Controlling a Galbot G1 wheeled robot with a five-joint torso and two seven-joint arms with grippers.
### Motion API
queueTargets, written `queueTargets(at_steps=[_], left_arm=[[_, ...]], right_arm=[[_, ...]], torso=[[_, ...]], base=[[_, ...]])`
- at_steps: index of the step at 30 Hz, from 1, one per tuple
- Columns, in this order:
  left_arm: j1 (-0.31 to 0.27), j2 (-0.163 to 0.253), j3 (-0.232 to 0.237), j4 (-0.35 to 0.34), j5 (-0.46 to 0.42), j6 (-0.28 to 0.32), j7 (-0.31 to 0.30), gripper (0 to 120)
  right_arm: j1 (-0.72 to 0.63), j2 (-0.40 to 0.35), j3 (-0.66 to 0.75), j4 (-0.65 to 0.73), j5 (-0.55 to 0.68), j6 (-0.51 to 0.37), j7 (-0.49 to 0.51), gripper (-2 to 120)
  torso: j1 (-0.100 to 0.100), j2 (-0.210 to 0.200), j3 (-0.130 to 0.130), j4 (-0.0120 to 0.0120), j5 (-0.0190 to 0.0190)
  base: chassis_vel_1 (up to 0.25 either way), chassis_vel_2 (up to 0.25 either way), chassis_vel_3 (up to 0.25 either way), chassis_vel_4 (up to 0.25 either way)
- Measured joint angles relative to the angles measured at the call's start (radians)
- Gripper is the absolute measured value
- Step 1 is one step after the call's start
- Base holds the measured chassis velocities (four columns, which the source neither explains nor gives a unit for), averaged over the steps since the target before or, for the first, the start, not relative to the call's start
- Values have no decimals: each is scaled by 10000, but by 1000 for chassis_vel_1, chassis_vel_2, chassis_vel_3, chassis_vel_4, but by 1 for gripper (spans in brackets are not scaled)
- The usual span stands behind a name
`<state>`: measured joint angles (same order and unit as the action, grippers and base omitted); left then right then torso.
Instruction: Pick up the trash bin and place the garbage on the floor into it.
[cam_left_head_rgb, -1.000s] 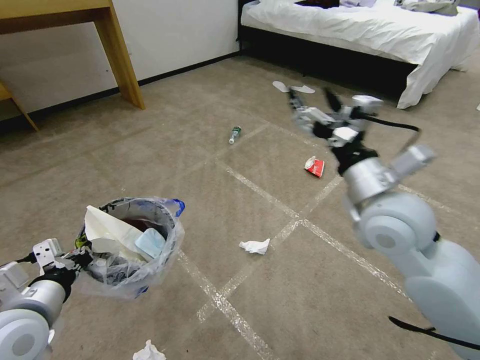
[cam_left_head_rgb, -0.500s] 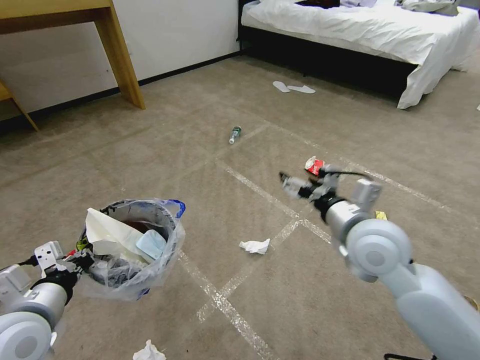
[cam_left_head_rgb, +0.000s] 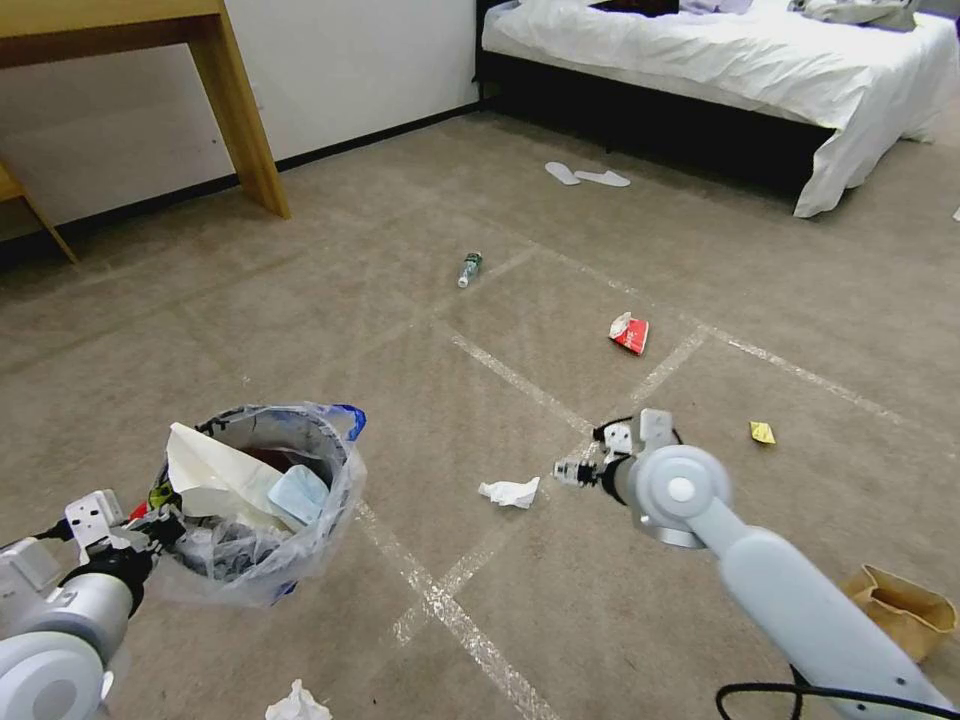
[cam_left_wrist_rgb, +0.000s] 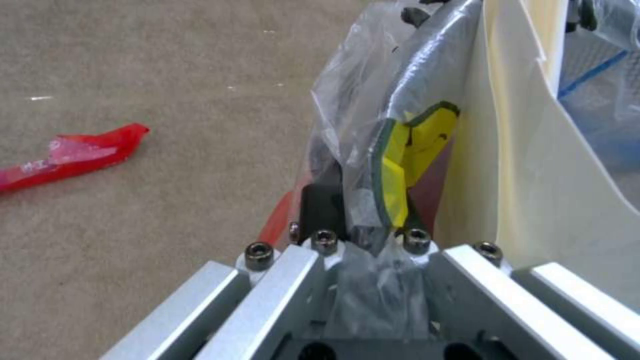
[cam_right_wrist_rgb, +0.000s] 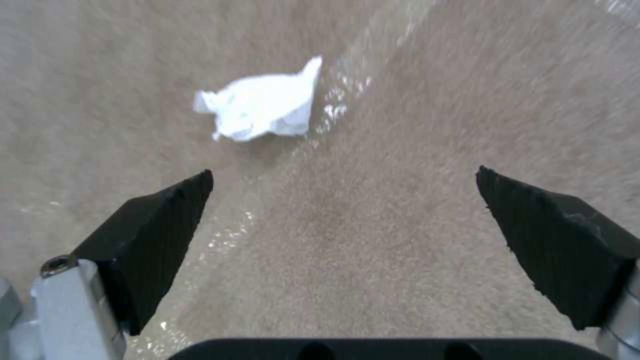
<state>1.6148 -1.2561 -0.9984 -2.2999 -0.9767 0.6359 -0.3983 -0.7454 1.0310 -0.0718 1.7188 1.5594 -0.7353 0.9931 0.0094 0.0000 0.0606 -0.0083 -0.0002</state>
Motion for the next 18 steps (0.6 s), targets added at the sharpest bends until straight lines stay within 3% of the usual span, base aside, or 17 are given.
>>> queueTargets(at_steps=[5, 7, 12, 18], left_arm=[[-18, -26, -26, 1, -1, -4, 0, 0], [-7, -35, -84, 6, -1, -10, -7, 0], [75, -19, -174, -11, -7, -31, -10, 0], [46, -58, -203, -15, -19, -56, -13, 0]], right_arm=[[626, 913, -506, -1495, -76, -103, -138, 100], [1000, 1855, -731, -2615, -198, -103, -221, 100], [1272, 2651, -838, -3817, -727, -77, -538, 100], [1515, 3039, -890, -4833, -1191, -54, -876, 100]], torso=[[0, 0, 0, -1, -1], [0, 0, 0, 2, -2], [0, 0, 0, 2, -2], [0, 0, 0, 0, -2]], base=[[0, 0, 0, 0], [0, 0, 0, 0], [0, 0, 0, 0], [0, 0, 0, 0]])
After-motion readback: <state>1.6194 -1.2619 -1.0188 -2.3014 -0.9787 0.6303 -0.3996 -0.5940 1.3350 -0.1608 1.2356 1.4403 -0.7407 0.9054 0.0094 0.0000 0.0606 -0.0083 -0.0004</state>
